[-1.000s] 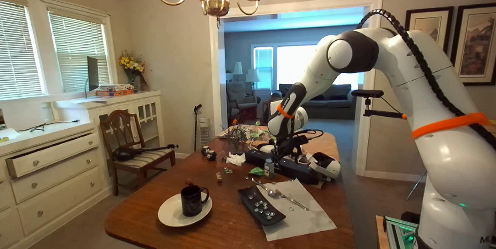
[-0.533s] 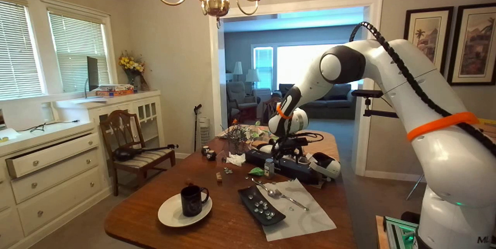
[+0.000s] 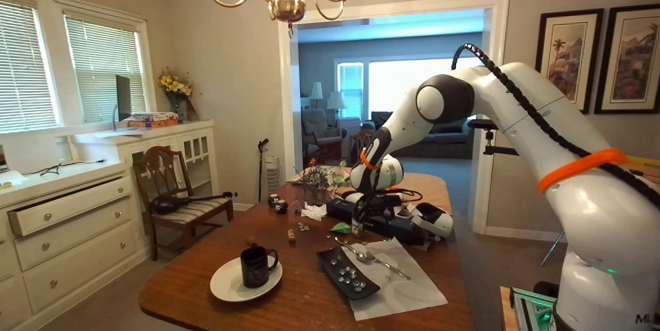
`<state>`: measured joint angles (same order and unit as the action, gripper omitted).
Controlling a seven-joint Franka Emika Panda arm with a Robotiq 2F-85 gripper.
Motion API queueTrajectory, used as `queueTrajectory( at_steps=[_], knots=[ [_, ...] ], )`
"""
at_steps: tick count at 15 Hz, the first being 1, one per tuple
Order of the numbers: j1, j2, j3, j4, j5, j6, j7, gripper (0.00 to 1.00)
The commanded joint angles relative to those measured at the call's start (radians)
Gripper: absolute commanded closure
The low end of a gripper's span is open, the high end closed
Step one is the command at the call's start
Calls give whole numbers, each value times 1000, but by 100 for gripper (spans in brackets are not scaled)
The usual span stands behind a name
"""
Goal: Pick up one pebble from the napkin and put it on the black plate
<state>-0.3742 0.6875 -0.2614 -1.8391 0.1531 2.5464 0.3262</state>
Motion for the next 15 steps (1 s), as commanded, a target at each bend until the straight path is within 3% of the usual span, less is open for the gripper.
queueTrajectory(
  at_steps=[1, 10, 12, 15],
  knots=[
    [12, 74, -3, 55, 36, 38, 20, 0],
    [16, 204, 1, 169, 60, 57, 64, 2],
    [15, 230, 3, 199, 67, 56, 70, 11],
    [17, 259, 3, 240, 68, 53, 79, 38]
  ],
)
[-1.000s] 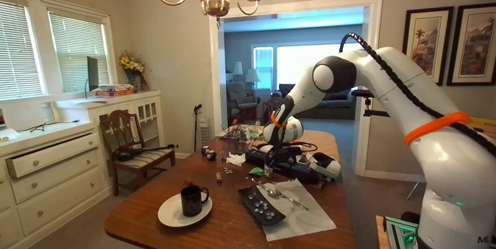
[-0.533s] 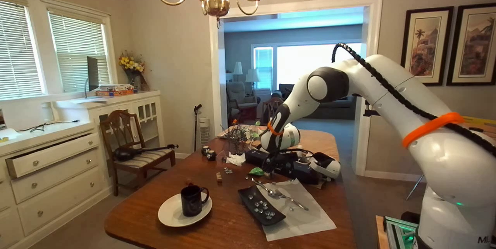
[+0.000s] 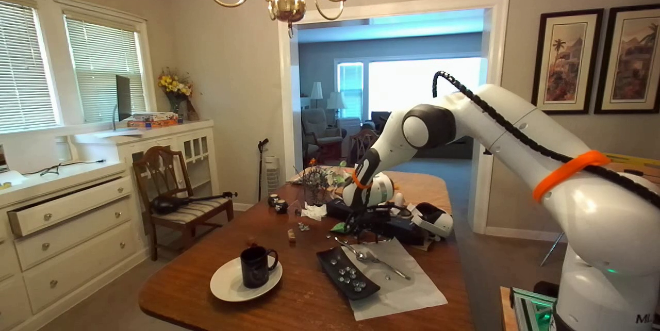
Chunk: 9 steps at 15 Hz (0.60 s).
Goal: Pick up one pebble from the napkin and put it on the black plate
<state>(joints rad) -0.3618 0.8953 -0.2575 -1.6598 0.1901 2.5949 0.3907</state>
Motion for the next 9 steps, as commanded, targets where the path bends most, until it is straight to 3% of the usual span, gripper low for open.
queueTrajectory(
  at_steps=[1, 8, 9],
  knots=[
    [5, 54, -1, 71, 31, 4, 15, 40],
    [15, 68, -4, 99, 25, 9, 25, 41],
    [16, 68, -4, 100, 24, 9, 24, 64]
  ],
)
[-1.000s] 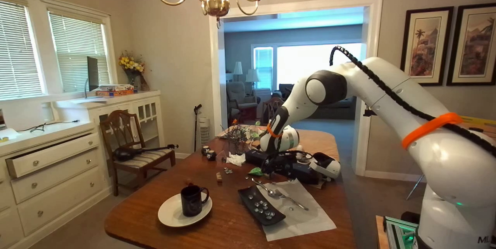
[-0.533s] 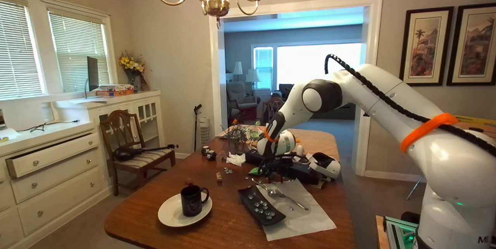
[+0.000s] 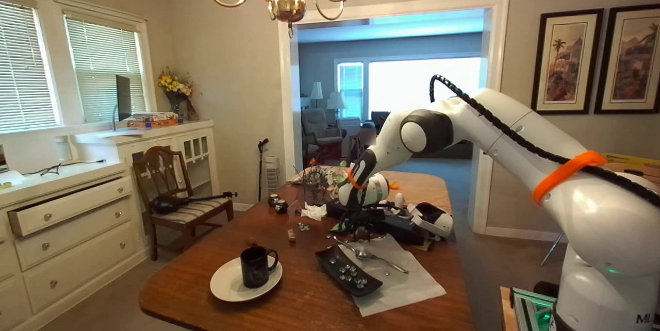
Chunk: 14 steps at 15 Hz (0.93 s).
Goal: Pick up one pebble from the napkin and put it on the black plate
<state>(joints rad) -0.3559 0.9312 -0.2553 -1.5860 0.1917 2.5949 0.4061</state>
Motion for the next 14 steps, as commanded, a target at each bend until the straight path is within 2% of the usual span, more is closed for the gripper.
queueTrajectory(
  at_steps=[1, 5, 10, 14],
  knots=[
    [12, 32, -7, 26, 21, 11, 9, 64],
    [19, 23, -10, 19, 16, 16, 5, 96],
    [42, -26, -41, -39, -11, 3, -4, 94],
    [87, -147, -99, -167, -63, 0, -43, 94]
  ],
)
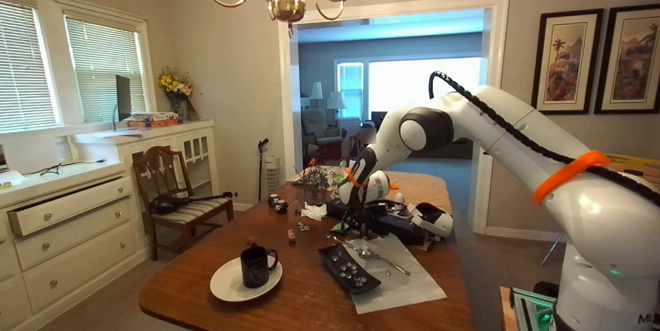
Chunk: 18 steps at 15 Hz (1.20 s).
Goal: Pick up one pebble from the napkin and put it on the black plate
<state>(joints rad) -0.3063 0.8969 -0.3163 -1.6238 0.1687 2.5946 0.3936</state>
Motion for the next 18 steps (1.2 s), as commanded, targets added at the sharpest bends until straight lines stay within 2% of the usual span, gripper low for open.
queueTrajectory(
  at_steps=[1, 9, 10, 11, 12, 14, 15, 18],
  knots=[
    [43, -144, -43, -157, -50, 1, -49, 94],
    [105, -338, -67, -389, -191, 4, -122, 94],
    [112, -354, -71, -411, -208, 4, -119, 64],
    [117, -363, -71, -427, -218, 10, -114, 92],
    [122, -374, -73, -440, -228, 15, -107, 90],
    [125, -392, -75, -463, -245, 16, -107, 99],
    [125, -400, -74, -470, -253, 16, -109, 100],
    [124, -420, -71, -492, -267, 13, -110, 100]
  ],
)
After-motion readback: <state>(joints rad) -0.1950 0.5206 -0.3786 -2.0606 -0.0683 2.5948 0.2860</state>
